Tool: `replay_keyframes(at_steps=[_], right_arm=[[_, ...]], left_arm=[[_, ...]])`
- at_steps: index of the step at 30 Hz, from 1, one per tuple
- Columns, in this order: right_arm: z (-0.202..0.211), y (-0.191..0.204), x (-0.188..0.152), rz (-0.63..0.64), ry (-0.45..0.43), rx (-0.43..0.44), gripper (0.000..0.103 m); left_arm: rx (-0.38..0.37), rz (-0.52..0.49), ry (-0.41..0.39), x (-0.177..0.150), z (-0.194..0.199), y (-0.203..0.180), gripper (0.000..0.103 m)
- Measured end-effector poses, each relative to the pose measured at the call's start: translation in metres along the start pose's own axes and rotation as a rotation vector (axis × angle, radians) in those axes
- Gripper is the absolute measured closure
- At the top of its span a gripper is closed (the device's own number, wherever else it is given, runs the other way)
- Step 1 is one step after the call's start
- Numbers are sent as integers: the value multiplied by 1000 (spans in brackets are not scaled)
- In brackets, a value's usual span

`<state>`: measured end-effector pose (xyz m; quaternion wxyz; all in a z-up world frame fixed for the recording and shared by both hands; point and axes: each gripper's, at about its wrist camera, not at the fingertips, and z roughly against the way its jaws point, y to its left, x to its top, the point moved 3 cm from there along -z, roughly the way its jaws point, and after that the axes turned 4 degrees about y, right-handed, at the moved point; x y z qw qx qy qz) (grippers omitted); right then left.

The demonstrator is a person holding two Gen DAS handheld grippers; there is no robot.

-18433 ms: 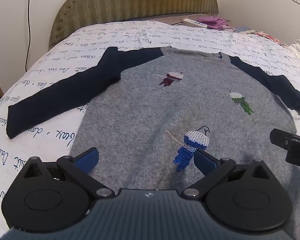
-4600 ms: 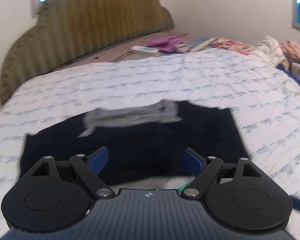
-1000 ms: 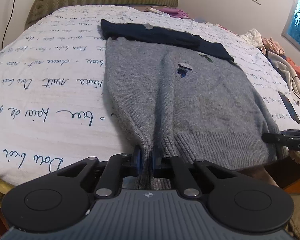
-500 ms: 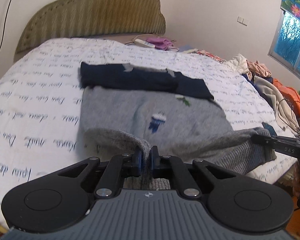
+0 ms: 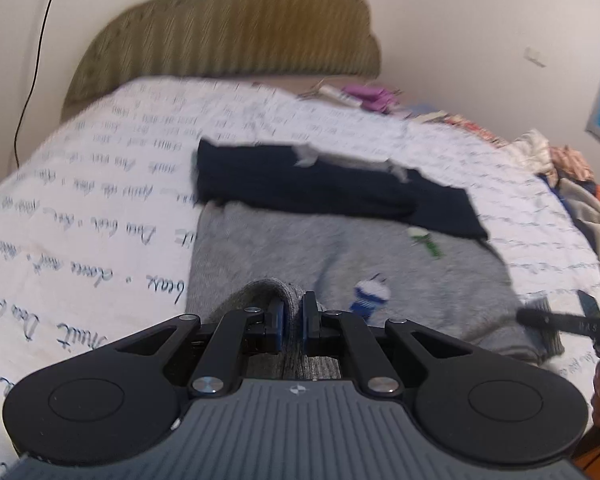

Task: Fold small clothes
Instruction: 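Lift the hem with both tools toward the folded sleeves at the collar, then lay the held hem over the navy sleeves and open both tools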

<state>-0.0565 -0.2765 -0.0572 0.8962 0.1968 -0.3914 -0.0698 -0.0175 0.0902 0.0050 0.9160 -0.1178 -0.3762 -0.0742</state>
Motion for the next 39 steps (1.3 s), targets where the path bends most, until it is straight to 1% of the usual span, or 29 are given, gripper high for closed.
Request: replay_keyframes(at_steps=[2,6,9,11,12,14,15,16,19,23,27,30,33,39], right_arm=[[-12,-9,-6,-45,64,22,90],[-2,-10,-23,-39,76,44,89],[9,-15,-33,-74,89,70,89],[13,-19,-41,-98,116,104,85],[16,-20,-45,-103,116,113,85],[16,-21,-51,-94,130,99,85],[17,-21,-53,-90,125,96,88],[20,-21,-53,-92,108,93,94],[32,-14,-43,-92,44,123,95],[42,-9,-19,-125,-30,195,95],[46,-4,5,-153,-93,258,95],[49,1,25,-156,-153,262,96],[52,7,44,-133,-212,247,96],[53,10,76,-128,-324,215,96]], left_arm=[[11,-1,19,-3,-8,2,96],[19,0,44,-8,-17,6,96],[22,9,61,-10,-21,10,96],[20,13,66,-11,-22,11,96],[20,12,68,-11,-22,12,96],[23,13,74,-12,-22,12,96],[24,13,74,-11,-21,12,96],[24,14,71,-10,-19,12,96],[17,13,45,-4,-9,9,96],[-3,16,0,13,4,3,96],[-3,8,-41,30,13,-5,96],[3,11,-60,43,16,-7,96],[4,18,-73,55,18,-7,96],[-25,73,-91,84,24,3,96]])
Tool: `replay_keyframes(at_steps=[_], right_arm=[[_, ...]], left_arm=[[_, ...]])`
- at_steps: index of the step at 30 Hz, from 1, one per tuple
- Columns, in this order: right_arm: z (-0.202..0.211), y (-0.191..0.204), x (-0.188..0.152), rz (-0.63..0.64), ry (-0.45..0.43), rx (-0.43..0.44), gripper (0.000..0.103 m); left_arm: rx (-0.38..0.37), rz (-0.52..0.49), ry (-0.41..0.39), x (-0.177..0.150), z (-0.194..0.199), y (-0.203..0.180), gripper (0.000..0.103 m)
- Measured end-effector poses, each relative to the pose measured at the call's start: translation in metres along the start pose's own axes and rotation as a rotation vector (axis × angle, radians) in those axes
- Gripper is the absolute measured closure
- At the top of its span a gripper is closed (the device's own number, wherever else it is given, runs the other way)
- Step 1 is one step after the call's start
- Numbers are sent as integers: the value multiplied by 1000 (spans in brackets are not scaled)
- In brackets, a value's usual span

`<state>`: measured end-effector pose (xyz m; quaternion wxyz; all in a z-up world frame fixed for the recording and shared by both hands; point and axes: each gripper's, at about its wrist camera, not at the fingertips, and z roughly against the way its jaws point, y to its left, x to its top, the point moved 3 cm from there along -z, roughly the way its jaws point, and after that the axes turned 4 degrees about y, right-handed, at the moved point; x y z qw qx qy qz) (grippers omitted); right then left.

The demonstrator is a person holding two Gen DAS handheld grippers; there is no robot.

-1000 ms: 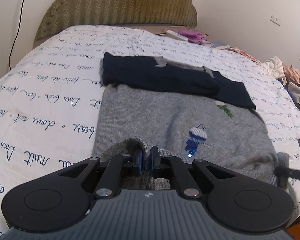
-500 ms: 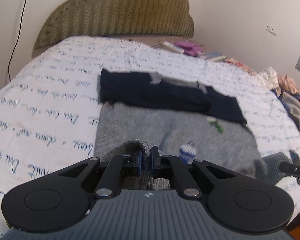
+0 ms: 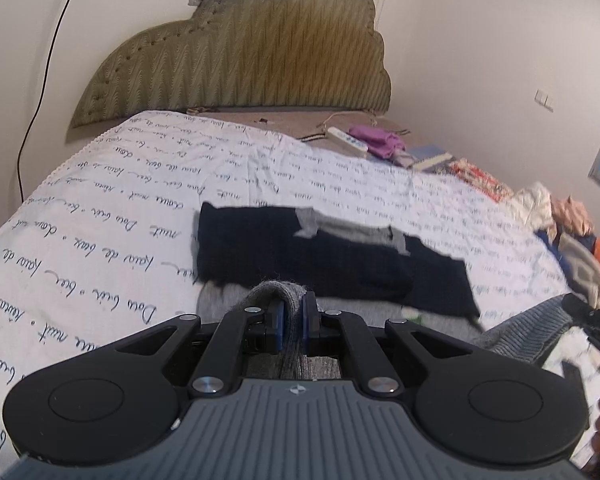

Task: Fold small clothes
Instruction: 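Lay the held hem over the navy sleeves and open both tools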

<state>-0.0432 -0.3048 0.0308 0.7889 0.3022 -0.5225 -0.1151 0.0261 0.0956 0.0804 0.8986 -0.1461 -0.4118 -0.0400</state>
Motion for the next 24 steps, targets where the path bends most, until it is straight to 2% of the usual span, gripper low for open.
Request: replay_keyframes(at_steps=[6,11,15,24], right_arm=[[-10,-3,18,13,-90,-60,96],[-22,-7,28,13,-127,-96,96],[-29,-10,33,-1,-141,-112,96],[-54,-22,47,-13,-149,-139,96]], left_arm=[[7,11,-13,23,-4,-1,96],[-9,41,33,38,-17,3,96],[1,16,71,48,-28,2,96],[62,7,78,73,-67,0,96]])
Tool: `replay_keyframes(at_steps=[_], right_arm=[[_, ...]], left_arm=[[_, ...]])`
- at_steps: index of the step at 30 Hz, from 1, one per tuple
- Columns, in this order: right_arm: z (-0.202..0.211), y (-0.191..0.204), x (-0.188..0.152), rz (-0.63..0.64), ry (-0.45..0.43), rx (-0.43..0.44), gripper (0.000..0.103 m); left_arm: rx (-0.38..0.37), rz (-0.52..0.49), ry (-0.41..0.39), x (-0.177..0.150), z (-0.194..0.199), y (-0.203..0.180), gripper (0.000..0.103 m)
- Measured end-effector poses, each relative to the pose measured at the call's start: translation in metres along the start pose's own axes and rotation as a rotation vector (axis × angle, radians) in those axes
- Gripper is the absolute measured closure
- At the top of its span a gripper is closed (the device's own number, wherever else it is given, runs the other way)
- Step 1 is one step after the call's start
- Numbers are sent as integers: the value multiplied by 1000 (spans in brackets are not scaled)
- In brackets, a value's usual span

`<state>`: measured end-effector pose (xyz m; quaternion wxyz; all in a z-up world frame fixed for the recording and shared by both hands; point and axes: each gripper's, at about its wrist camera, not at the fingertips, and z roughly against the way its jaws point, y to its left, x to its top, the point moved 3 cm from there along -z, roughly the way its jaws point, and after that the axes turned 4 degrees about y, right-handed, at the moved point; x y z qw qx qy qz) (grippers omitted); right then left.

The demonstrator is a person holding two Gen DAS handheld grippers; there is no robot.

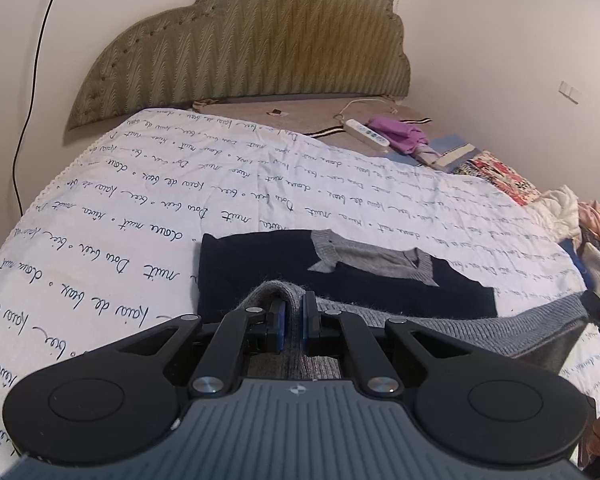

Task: Fold small clothes
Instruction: 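Lay the held hem over the navy sleeves and open both tools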

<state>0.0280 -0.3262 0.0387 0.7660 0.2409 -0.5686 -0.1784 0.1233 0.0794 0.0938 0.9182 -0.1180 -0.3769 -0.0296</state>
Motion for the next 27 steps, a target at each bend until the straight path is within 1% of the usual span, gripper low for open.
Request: replay_keyframes(at_steps=[9,11,15,22,27], right_arm=[[-38,-11,14,-10,5,-25,96],[-48,-13,16,-9,12,-31,96],[-71,-21,18,-36,34,-43,96],[-106,-40,15,-67,76,-82,95],[-127,-46,10,-63,110,-103,95]], left_arm=[[50,-60,-27,36,-26,-13,96],[61,-69,-10,43,-40,-13,96],[62,-43,51,51,-76,-6,96],[80,-49,97,55,-124,-3,96],[94,-23,134,57,-155,4,96]])
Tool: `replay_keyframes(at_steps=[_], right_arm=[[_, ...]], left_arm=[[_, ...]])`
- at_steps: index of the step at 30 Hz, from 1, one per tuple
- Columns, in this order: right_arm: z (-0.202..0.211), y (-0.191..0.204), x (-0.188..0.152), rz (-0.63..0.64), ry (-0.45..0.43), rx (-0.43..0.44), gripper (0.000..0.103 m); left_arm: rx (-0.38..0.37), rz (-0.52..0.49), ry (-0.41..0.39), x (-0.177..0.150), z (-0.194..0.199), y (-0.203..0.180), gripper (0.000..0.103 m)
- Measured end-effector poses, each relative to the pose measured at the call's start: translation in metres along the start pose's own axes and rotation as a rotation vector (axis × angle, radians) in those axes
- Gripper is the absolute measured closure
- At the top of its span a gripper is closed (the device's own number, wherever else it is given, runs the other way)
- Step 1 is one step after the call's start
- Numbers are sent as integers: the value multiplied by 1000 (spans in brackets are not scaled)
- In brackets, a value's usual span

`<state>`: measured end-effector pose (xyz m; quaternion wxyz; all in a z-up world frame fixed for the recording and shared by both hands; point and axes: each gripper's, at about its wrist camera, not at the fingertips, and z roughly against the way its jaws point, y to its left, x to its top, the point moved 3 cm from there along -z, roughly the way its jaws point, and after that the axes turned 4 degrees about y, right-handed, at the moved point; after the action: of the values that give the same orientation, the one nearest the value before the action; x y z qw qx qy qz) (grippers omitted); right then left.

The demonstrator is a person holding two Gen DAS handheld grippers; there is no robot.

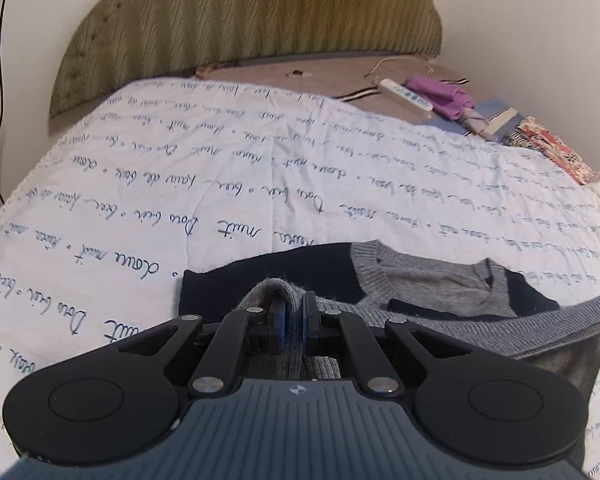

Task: Fold small clothes
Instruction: 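Lay the held hem over the navy sleeves and open both tools, then move both open tools to one long side edge of the folded sweater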

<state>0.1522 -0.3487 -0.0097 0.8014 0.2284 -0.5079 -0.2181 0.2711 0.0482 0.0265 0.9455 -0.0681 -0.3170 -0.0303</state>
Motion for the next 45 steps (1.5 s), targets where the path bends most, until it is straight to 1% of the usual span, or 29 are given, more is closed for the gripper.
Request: replay_keyframes(at_steps=[6,11,15,16,17,18,19,21,24,26,30,32,34,36,38,39,40,41,42,43,45], right_arm=[[-23,-5,-3,3,40,-22,95],[-35,-12,-3,-6,65,-35,95],[-43,-13,-4,-4,79,-50,95],[-45,-14,-4,-5,83,-54,95],[-47,-15,-5,-7,86,-58,95],[-49,-16,-5,-11,90,-64,95],[-52,-17,-6,-16,96,-70,95],[-56,-20,-7,-28,105,-74,95],[-64,-22,-8,-26,128,-75,95],[-69,-22,-10,-19,142,-82,93],[-79,-22,-10,-13,172,-85,92],[-82,-22,-10,-4,184,-95,92],[-82,-20,-10,11,184,-108,91],[-80,-15,-10,46,174,-125,91],[-77,-11,-9,79,160,-147,87],[-75,-9,-9,88,153,-154,80],[-74,-8,-8,93,141,-159,67],[-72,-7,-7,97,125,-166,56],[-70,-6,-5,101,109,-171,31],[-67,-7,-2,100,90,-165,26],[-60,-8,3,82,59,-155,27]], left_arm=[[7,29,49,-1,-30,6,96],[4,55,75,-1,-45,10,95],[-16,82,101,2,-52,14,94],[-26,93,110,3,-53,16,93],[-36,108,120,3,-55,18,90],[-45,129,130,4,-57,21,82],[-53,158,139,5,-59,24,81],[-85,219,153,7,-62,32,81],[-115,306,154,11,-64,45,81],[-133,347,148,14,-65,52,81],[-153,421,134,19,-64,63,75],[-140,438,120,20,-61,68,71],[-112,435,94,21,-56,70,61],[-81,410,58,21,-49,71,56],[-44,356,31,20,-43,65,53],[-26,320,23,19,-40,61,53],[-8,282,14,17,-37,56,52],[8,243,6,15,-35,50,51],[24,206,-3,11,-32,45,50],[40,172,-10,8,-29,41,49],[72,111,-29,-1,-23,33,46]])
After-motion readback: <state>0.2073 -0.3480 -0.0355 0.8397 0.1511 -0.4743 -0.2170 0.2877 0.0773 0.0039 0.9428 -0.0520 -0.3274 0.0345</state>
